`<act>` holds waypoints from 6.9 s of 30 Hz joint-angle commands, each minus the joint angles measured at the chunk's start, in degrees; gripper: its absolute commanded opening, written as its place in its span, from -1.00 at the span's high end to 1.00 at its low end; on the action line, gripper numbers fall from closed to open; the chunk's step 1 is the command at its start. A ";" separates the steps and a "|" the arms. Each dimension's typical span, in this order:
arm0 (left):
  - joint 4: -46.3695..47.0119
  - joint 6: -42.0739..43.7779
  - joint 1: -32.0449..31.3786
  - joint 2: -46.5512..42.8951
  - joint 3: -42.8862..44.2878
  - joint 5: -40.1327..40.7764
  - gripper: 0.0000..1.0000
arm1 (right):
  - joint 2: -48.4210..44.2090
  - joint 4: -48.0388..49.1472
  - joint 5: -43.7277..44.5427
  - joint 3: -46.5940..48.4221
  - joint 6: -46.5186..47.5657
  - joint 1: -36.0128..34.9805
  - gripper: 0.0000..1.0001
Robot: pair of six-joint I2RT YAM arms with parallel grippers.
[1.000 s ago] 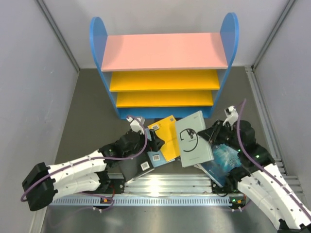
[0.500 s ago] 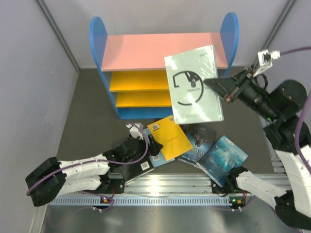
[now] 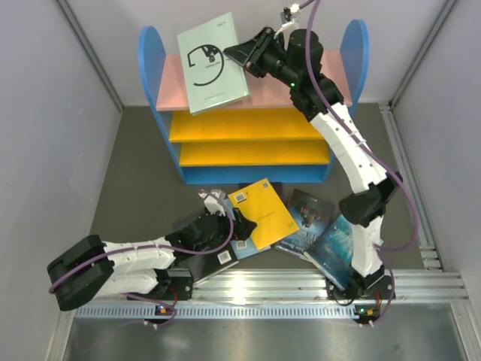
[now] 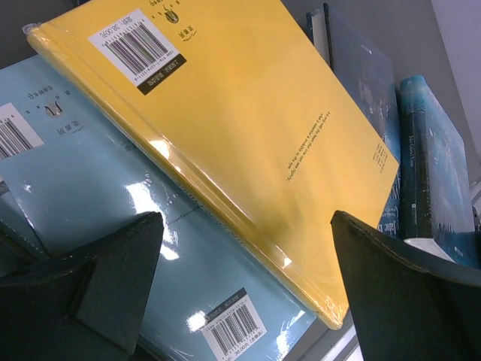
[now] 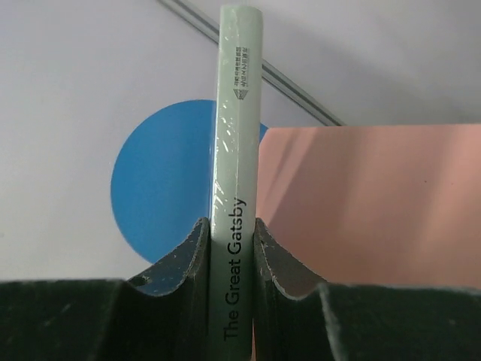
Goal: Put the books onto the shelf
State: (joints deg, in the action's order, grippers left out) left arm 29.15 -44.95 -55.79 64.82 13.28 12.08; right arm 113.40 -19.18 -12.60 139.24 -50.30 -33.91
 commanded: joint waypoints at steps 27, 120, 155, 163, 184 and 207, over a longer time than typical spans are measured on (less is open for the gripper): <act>-1.20 -0.32 -3.54 0.49 -0.36 3.57 -0.98 | 6.14 16.02 30.09 -2.92 -4.47 -10.65 -1.00; 9.26 -12.09 -2.22 19.04 2.46 -2.58 1.00 | -46.33 36.06 -12.71 -128.24 8.74 6.75 -0.82; -1.96 -13.86 -2.39 -33.95 -0.90 -4.09 1.00 | -76.84 43.35 0.64 -136.61 -13.59 -17.94 -1.00; -10.16 -12.00 -2.39 -41.17 2.72 -0.21 1.00 | -73.34 57.29 3.55 -135.03 -17.02 -20.66 -0.99; -28.00 -13.07 -2.39 -51.28 0.96 12.36 0.39 | -58.54 63.34 6.88 -122.30 -12.81 -32.18 1.00; -12.54 -4.36 -2.39 -34.24 -9.67 9.81 -0.98 | -56.67 -5.24 21.21 -56.39 17.86 -31.92 1.00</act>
State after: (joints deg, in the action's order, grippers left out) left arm 8.71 -52.05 -58.35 28.25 3.90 21.74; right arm 51.13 -24.23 7.22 71.26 -39.62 -65.84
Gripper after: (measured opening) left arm 0.988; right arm 0.180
